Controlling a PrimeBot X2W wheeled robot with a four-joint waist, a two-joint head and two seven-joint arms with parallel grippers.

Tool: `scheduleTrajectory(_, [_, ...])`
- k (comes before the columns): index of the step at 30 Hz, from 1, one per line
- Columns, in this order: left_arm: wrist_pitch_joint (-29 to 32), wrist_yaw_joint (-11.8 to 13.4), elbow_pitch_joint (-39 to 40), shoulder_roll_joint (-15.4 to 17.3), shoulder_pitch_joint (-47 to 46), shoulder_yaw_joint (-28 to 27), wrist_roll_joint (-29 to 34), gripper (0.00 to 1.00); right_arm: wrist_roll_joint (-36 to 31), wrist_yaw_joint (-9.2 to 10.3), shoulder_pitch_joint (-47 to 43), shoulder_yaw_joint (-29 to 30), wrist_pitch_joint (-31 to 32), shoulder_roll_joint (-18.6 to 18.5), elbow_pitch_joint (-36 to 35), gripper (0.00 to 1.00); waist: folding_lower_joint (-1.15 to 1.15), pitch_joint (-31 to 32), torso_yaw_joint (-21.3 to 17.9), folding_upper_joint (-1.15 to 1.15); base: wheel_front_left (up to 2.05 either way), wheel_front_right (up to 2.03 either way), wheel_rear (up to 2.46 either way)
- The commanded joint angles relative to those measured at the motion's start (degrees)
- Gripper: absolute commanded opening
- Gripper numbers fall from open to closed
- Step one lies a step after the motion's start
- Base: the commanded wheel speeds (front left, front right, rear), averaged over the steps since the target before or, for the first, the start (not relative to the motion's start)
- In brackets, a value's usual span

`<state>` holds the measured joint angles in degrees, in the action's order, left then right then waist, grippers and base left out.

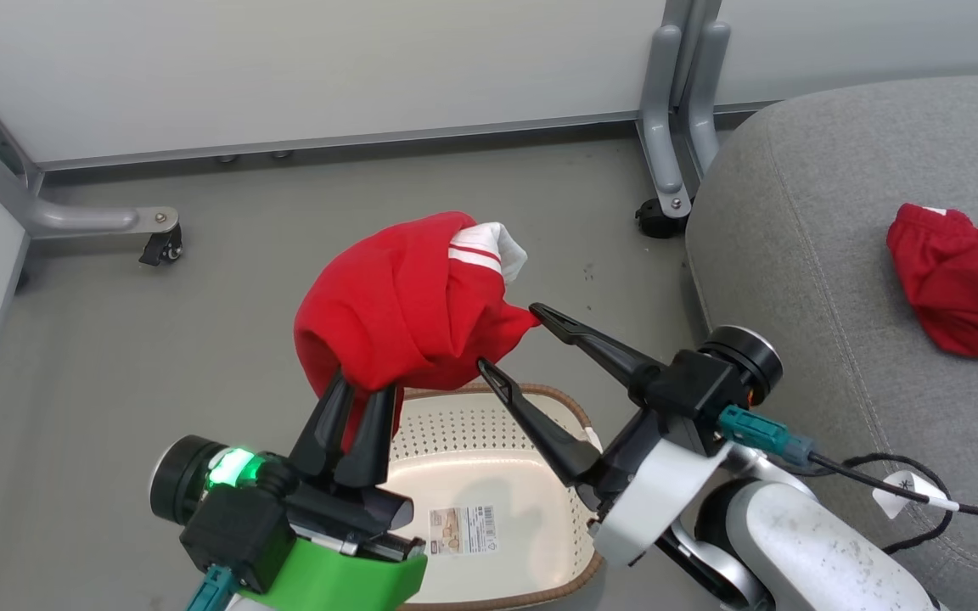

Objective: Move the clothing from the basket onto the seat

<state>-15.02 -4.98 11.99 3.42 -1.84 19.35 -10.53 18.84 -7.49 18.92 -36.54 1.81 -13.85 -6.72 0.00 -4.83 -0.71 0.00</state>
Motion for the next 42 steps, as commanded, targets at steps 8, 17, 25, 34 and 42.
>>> scheduleTrajectory(8, [-0.21,-0.42,0.38,0.25,-1.51,0.85,-0.38,0.0,5.0,0.0,8.54,-7.4,1.82,-2.57,4.87,1.0,0.0,-0.1,1.19,0.0,0.0,0.0,0.0])
scheduleTrajectory(17, [-0.21,-0.69,0.97,0.15,-1.85,2.51,-0.64,0.0,10.09,0.0,14.84,-14.27,0.33,-0.96,11.22,1.0,0.0,-0.63,1.82,0.0,0.0,0.0,0.0])
scheduleTrajectory(25, [-0.21,-0.87,0.97,0.09,-2.15,3.5,-1.55,0.0,13.57,0.0,18.39,-17.77,-4.31,2.95,16.52,0.49,0.0,-0.82,1.95,0.0,0.0,0.0,0.0])
scheduleTrajectory(34, [-0.21,-0.81,0.53,0.02,-2.56,3.71,-1.96,0.0,16.14,0.0,20.32,-20.4,-7.08,4.2,20.37,0.0,0.0,-0.76,1.93,0.0,0.0,0.0,0.0])
scheduleTrajectory(42, [-0.27,-0.7,0.32,-0.05,-2.5,3.55,-2.09,0.0,17.55,0.0,21.24,-21.87,-8.15,3.87,21.75,0.0,0.0,-0.44,1.86,0.0,0.0,0.0,0.0])
